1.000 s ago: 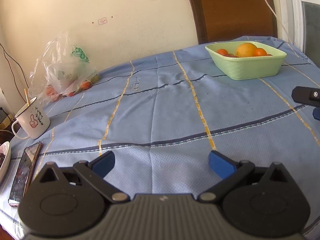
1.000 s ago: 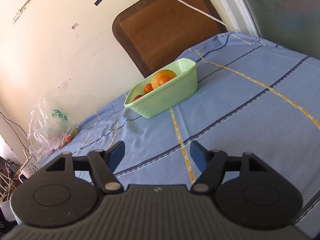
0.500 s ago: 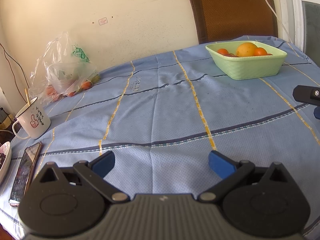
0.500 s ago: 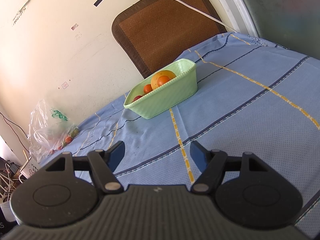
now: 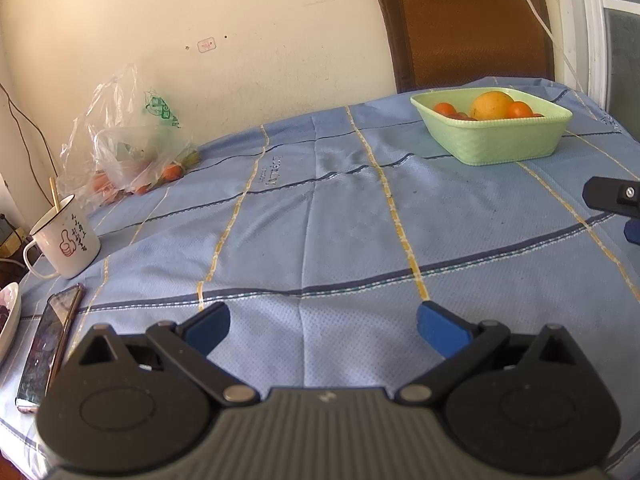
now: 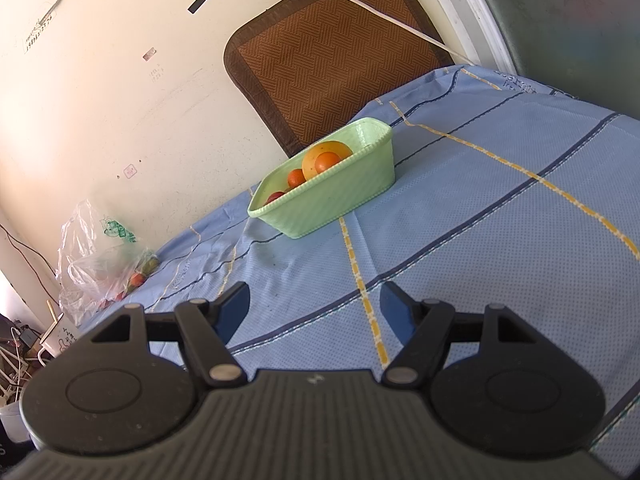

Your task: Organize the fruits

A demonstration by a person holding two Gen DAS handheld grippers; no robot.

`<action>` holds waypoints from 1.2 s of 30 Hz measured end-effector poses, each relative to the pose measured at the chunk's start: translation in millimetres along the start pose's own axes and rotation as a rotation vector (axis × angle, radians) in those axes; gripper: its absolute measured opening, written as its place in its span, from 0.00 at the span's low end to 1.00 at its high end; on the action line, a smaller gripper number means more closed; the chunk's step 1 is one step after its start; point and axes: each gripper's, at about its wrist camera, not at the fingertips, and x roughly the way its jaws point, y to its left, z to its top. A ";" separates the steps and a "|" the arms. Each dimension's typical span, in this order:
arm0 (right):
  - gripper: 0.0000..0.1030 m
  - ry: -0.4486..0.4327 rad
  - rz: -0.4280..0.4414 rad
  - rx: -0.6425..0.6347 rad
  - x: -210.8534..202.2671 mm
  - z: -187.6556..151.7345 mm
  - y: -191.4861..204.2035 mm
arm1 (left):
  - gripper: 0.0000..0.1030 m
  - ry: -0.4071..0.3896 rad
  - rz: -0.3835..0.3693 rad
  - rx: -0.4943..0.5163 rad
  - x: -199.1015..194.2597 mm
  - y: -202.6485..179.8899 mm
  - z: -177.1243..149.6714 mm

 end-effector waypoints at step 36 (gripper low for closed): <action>0.72 -0.001 0.004 -0.002 -0.9 1.4 0.8 | 1.00 0.010 0.028 0.012 0.6 -4.3 -0.9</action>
